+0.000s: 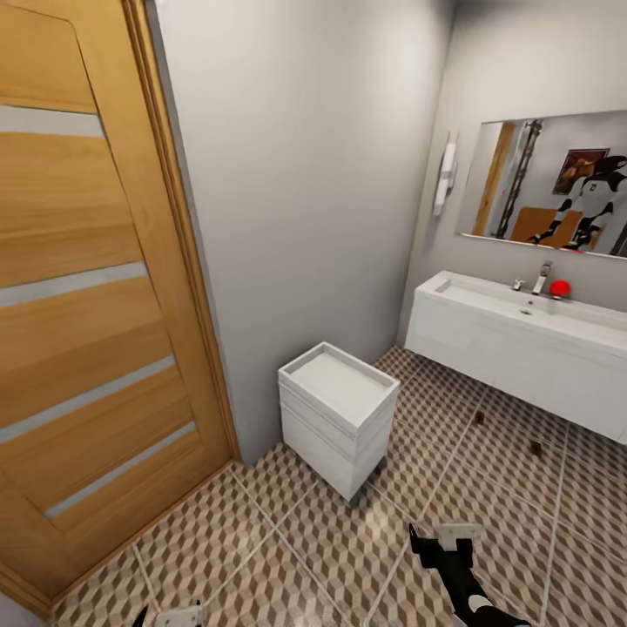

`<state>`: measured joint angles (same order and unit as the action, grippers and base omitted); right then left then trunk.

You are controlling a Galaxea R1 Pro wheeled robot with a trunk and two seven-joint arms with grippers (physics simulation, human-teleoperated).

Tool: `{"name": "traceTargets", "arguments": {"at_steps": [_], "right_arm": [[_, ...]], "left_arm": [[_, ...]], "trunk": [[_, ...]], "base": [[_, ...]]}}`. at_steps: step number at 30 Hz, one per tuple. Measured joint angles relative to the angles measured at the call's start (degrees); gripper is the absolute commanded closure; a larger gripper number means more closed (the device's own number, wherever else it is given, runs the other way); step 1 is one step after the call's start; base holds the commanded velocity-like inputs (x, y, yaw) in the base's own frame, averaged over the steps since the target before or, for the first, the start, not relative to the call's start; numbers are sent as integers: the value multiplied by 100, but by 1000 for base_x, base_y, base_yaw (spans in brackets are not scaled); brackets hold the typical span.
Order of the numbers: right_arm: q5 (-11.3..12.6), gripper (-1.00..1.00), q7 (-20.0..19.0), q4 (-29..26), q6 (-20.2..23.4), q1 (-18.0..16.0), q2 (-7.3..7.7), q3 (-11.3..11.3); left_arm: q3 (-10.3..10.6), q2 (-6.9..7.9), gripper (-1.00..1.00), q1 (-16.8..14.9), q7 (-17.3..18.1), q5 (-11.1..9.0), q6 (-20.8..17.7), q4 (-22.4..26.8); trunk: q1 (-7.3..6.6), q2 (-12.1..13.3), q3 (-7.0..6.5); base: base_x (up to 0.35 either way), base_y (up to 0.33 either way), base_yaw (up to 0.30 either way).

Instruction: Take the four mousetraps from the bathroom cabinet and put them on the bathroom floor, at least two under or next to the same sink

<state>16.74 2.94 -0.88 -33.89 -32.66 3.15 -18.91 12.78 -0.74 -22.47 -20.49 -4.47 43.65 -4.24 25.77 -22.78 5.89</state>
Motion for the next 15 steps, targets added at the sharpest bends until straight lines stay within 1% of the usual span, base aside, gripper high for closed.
{"name": "traceTargets", "arguments": {"at_steps": [9, 15], "right_arm": [[0, -100, 0, 0, 0, 0, 0, 0], [2, -100, 0, 1, -2, 0, 0, 0]], "left_arm": [[0, 0, -100, 0, 0, 0, 0, 0], [1, -6, -100, 0, 5, 1, -2, 1]], "trunk": [[0, 0, 0], [-2, -1, 0]], "base": [[-222, 193, 253], [-88, 73, 253]]}}
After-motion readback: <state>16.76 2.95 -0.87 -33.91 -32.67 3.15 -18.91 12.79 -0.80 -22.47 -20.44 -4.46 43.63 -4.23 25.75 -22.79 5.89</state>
